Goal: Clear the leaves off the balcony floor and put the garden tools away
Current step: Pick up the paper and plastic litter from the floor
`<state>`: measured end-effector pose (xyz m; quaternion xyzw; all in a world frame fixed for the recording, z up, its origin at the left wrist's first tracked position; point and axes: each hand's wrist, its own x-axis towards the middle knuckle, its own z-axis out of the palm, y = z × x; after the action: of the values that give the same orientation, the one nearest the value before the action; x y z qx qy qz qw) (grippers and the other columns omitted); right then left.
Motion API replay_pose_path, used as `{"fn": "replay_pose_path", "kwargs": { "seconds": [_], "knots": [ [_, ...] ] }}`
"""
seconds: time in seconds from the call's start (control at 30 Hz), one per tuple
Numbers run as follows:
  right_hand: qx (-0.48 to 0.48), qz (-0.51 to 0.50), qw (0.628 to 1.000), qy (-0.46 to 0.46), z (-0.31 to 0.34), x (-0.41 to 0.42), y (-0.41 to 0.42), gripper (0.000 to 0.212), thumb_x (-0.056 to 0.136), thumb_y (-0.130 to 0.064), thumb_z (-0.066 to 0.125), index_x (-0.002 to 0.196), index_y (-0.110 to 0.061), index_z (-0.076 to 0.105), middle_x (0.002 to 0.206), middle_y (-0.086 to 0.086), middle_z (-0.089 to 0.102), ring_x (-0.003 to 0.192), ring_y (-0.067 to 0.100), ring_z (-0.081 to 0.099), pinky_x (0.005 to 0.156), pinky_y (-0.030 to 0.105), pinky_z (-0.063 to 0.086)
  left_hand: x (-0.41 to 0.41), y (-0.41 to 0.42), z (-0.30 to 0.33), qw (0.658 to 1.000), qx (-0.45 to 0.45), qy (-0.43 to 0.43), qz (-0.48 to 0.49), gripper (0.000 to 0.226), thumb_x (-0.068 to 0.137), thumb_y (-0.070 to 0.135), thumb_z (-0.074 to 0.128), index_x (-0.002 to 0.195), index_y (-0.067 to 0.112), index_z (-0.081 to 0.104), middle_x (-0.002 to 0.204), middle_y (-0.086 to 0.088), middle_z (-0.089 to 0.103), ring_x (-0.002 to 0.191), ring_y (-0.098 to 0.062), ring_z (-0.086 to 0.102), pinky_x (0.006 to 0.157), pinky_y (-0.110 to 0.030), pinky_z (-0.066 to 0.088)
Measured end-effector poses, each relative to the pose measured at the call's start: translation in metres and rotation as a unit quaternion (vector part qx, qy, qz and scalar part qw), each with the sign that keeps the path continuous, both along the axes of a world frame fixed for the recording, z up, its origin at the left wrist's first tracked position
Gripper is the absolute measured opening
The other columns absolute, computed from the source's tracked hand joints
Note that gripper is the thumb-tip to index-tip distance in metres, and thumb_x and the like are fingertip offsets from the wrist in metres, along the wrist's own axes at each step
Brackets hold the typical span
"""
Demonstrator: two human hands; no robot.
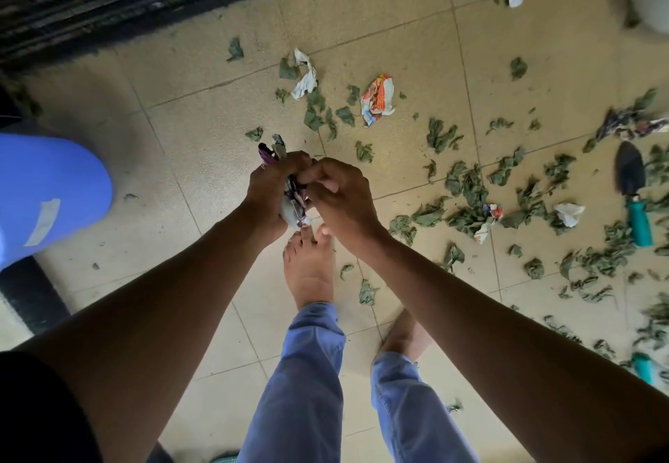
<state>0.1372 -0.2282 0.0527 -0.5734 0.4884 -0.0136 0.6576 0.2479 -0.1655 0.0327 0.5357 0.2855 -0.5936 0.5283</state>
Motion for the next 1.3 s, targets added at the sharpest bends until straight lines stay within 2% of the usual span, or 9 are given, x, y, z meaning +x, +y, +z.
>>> {"fn": "replay_pose_path", "kwargs": {
  "seconds": [0.1,0.27,0.4,0.6,0.8,0.97,1.1,1.2,1.3],
  "knots": [
    [-0.062,-0.022,0.998,-0.022,-0.014,0.001,-0.019,0.02,0.076,-0.027,0.062,0.085,-0.013,0.072,0.08,-0.002,0.075,0.075,0.022,0.075,0.067,0.048,0.063,0.005,-0.01,0.0,0.999,0.015,-0.017,-0.028,0.016,0.085,0.0,0.063,0.075,0.013,0.062,0.07,-0.007,0.061,0.061,-0.019,0.064,0.056,-0.025,0.053],
    [-0.247,-0.019,0.953,0.172,-0.06,0.009,-0.082,0.024,0.089,-0.006,0.061,0.101,-0.024,0.071,0.101,-0.005,0.075,0.088,0.015,0.073,0.078,0.031,0.06,0.016,-0.017,-0.01,0.996,0.008,-0.026,-0.088,0.017,0.065,0.006,0.066,0.069,0.018,0.054,0.071,0.001,0.058,0.071,-0.017,0.063,0.054,-0.021,0.045],
    [-0.274,0.089,0.908,0.303,-0.091,0.009,-0.126,0.042,0.092,-0.024,0.064,0.134,-0.022,0.056,0.13,0.008,0.058,0.117,0.032,0.061,0.089,0.038,0.051,0.02,-0.014,-0.021,0.994,0.036,-0.047,-0.088,0.014,0.07,0.005,0.068,0.076,0.017,0.061,0.078,-0.005,0.063,0.074,-0.018,0.068,0.055,-0.021,0.049],
    [-0.251,0.046,0.897,0.362,-0.117,0.011,-0.133,0.049,0.09,-0.047,0.069,0.127,-0.02,0.052,0.123,0.006,0.065,0.11,0.032,0.065,0.082,0.04,0.051,0.022,-0.01,-0.027,0.995,0.047,-0.04,-0.083,0.025,0.068,0.01,0.07,0.092,0.016,0.066,0.088,-0.007,0.065,0.079,-0.017,0.069,0.059,-0.024,0.05],
    [-0.174,-0.074,0.928,0.32,-0.116,0.01,-0.135,0.027,0.089,-0.031,0.071,0.114,-0.024,0.064,0.114,0.0,0.072,0.104,0.025,0.069,0.084,0.031,0.055,0.019,-0.018,-0.027,0.994,0.05,-0.04,-0.088,0.016,0.093,0.002,0.059,0.093,0.017,0.065,0.092,-0.006,0.066,0.082,-0.016,0.069,0.061,-0.024,0.051],
    [-0.151,-0.158,0.946,0.238,-0.076,-0.001,-0.125,0.015,0.086,-0.026,0.077,0.097,-0.026,0.066,0.086,-0.008,0.066,0.079,0.014,0.062,0.054,0.019,0.036,0.012,-0.029,-0.023,0.997,0.037,-0.021,-0.072,0.012,0.094,0.006,0.057,0.09,0.016,0.062,0.102,-0.01,0.059,0.084,-0.017,0.067,0.062,-0.023,0.05],
    [-0.026,-0.187,0.974,0.127,-0.041,-0.013,-0.101,0.021,0.082,-0.015,0.081,0.081,-0.028,0.065,0.074,-0.008,0.067,0.072,0.012,0.063,0.063,0.026,0.045,0.012,-0.032,-0.021,0.997,0.031,-0.003,-0.066,0.009,0.096,0.009,0.058,0.096,0.016,0.064,0.112,-0.011,0.061,0.097,-0.019,0.067,0.063,-0.023,0.052],
    [0.104,-0.173,0.978,0.057,-0.023,-0.016,-0.083,0.015,0.087,-0.007,0.075,0.088,-0.02,0.068,0.08,0.0,0.075,0.078,0.017,0.071,0.065,0.029,0.051,0.007,-0.026,-0.025,0.997,0.043,-0.002,-0.068,0.008,0.096,0.013,0.059,0.095,0.018,0.066,0.103,-0.007,0.068,0.097,-0.019,0.069,0.067,-0.026,0.051],
    [0.168,-0.163,0.971,0.046,-0.021,-0.012,-0.065,0.015,0.09,-0.011,0.075,0.102,-0.015,0.067,0.087,0.005,0.078,0.076,0.018,0.075,0.061,0.03,0.054,0.01,-0.024,-0.016,0.999,0.005,0.008,-0.051,0.002,0.094,0.016,0.062,0.092,0.016,0.063,0.085,-0.005,0.064,0.073,-0.017,0.065,0.065,-0.027,0.05]
  ]
}}
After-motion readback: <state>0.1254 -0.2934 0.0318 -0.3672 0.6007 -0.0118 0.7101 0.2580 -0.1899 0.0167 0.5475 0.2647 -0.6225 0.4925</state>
